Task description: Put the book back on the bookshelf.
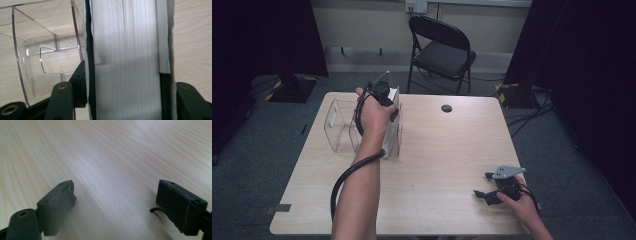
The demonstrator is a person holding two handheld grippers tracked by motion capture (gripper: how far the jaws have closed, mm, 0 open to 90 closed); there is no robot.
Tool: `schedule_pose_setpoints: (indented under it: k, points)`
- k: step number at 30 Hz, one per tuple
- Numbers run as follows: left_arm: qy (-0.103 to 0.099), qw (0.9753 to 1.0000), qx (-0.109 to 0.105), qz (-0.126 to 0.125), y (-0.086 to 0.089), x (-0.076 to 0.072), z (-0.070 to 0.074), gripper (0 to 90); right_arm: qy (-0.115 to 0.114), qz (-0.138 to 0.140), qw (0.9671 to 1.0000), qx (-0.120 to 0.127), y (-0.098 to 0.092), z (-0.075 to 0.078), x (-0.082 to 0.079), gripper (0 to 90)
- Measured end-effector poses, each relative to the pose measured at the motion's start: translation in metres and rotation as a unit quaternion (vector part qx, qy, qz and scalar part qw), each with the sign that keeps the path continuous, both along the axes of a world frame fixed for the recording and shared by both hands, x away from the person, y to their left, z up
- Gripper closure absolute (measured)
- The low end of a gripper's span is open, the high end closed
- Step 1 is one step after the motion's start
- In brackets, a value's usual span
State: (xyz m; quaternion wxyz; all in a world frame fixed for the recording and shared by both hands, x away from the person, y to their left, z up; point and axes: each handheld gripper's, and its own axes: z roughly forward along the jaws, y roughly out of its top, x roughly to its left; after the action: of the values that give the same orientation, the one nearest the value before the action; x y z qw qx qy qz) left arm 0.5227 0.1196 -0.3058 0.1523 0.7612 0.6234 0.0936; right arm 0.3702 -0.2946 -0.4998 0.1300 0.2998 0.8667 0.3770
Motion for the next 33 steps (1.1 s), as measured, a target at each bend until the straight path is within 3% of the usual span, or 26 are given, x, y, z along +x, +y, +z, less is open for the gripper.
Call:
schedule_pose_setpoints:
  k: [8,9,15,33]
  points:
    - [-0.003,1.0,-0.007,-0.005,0.005,-0.005,0.001,42.8,0.0,0.0,1.0,0.0,0.0,0.0,0.0,14.0]
    - [-0.003,0.9999,-0.016,-0.001,0.005,-0.006,0.001,43.1,0.0,0.0,1.0,0.0,0.0,0.0,0.0,14.0]
    - [-0.004,0.9999,-0.01,-0.004,0.006,-0.009,0.002,42.4,0.0,0.0,1.0,0.0,0.0,0.0,0.0,14.0]
    - [0.001,0.9997,-0.021,-0.01,0.012,-0.019,0.003,38.2,0.0,0.0,1.0,0.0,0.0,0.0,0.0,14.0]
